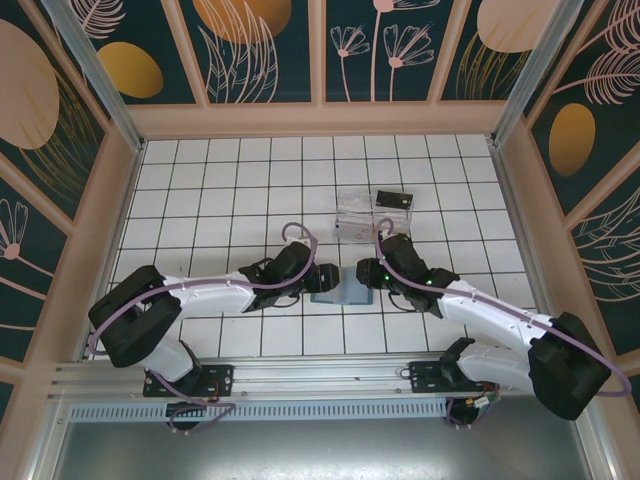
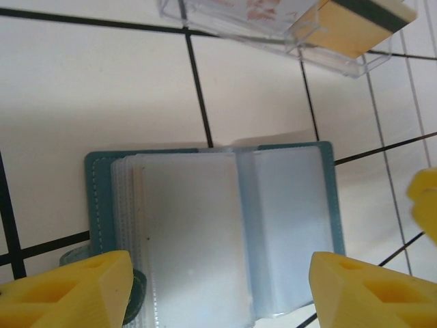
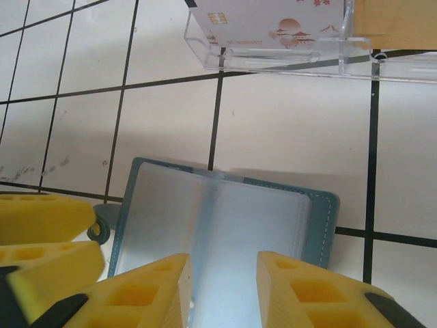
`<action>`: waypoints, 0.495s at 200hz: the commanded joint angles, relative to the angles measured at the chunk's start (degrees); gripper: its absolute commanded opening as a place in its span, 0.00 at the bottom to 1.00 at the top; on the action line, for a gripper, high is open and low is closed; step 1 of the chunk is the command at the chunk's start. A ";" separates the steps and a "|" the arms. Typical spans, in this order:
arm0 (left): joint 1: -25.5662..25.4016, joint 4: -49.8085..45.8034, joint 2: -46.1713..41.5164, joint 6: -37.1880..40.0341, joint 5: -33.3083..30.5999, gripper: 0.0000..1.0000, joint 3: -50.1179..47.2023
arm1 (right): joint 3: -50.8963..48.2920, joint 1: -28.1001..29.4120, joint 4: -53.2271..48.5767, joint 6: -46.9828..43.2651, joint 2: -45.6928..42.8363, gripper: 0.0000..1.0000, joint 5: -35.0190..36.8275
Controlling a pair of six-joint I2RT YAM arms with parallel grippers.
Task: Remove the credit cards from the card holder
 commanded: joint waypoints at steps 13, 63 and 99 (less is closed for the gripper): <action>0.19 -0.62 1.16 0.88 -0.91 0.71 -0.24 | -0.74 -0.46 -2.88 -0.01 2.30 0.33 1.72; 0.13 0.95 -0.40 1.52 0.71 0.69 -0.44 | -5.08 -1.76 -1.20 0.76 4.58 0.32 2.40; 0.14 0.94 -0.27 2.22 1.66 0.68 0.11 | -6.09 -2.34 2.62 0.23 7.01 0.27 0.95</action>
